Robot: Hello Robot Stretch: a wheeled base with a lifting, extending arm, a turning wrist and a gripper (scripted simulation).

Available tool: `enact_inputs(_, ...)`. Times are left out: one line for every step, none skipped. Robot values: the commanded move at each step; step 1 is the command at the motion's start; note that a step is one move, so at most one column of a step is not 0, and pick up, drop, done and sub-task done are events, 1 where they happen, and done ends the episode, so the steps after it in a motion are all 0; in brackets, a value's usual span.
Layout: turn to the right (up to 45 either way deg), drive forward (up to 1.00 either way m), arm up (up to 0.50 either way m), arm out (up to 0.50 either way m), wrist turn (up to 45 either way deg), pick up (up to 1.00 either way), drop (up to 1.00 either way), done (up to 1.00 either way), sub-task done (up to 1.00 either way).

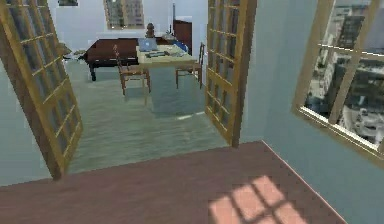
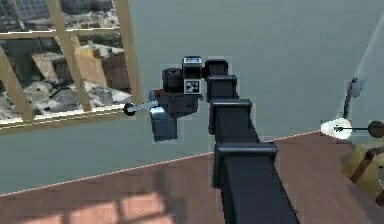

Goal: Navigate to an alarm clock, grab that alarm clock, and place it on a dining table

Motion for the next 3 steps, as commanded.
enact_inputs(-6.0, 0.00, 0.00, 0.00, 0.0, 0.00, 0.00, 0.00, 0.00)
enact_inputs(0.0, 0.60, 0.00, 0.00, 0.0, 0.00, 0.00, 0.00, 0.00)
enact_inputs(-18.0, 0.00, 0.00, 0.00, 0.0, 0.00, 0.00, 0.00, 0.00)
